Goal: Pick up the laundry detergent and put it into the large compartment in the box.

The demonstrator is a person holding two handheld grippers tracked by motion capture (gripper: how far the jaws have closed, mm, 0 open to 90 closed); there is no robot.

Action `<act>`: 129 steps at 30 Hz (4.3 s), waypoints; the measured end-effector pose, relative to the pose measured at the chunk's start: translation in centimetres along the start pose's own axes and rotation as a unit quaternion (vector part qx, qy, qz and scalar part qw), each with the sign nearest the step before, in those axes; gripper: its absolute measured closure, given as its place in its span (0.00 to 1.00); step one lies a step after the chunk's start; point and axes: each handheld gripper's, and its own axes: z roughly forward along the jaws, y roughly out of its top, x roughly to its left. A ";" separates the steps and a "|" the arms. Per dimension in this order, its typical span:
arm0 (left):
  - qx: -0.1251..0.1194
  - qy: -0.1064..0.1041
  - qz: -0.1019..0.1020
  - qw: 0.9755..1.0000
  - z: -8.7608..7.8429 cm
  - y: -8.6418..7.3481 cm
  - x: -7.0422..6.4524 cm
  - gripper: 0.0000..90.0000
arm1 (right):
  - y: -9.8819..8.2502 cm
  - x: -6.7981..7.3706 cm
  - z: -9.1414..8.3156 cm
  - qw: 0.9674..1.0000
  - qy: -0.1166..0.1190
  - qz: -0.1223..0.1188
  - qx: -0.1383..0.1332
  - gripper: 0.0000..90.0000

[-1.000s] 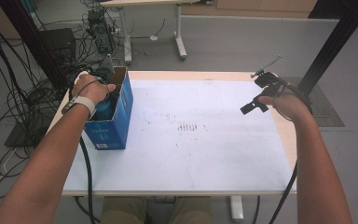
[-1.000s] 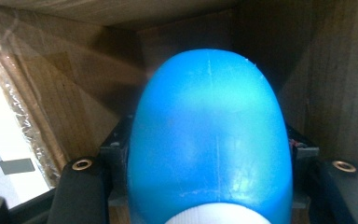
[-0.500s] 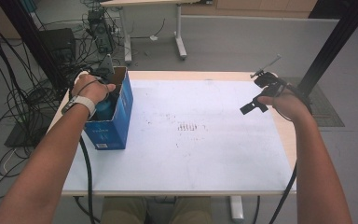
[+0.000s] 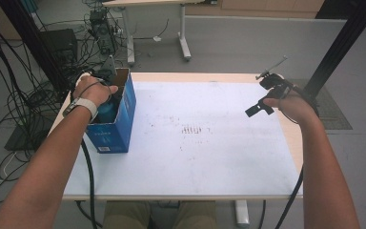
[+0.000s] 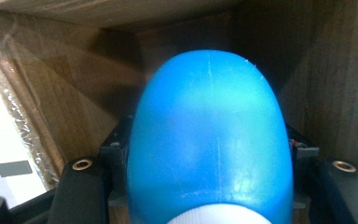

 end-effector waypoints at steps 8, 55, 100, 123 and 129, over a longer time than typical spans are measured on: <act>-0.001 -0.003 0.000 1.000 0.1 0.0 0.1 0.42 | -0.1 -0.1 0.0 1.000 -0.001 0.002 -0.001 0.10; -0.015 -0.003 0.012 1.000 -0.4 -0.6 0.2 0.31 | -0.3 0.1 -0.1 1.000 -0.002 0.002 -0.002 0.10; -0.083 -0.068 0.060 0.992 -7.8 -4.3 2.8 0.14 | -1.6 0.9 -1.6 1.000 -0.005 0.006 -0.019 0.10; -0.107 -0.072 0.173 0.976 -12.7 -5.6 -1.2 0.13 | -1.4 1.2 -1.7 1.000 -0.006 0.007 -0.016 0.10; -0.109 -0.072 0.202 0.971 -13.0 -5.7 -2.2 0.13 | -1.4 1.3 -1.7 1.000 -0.005 0.008 -0.015 0.10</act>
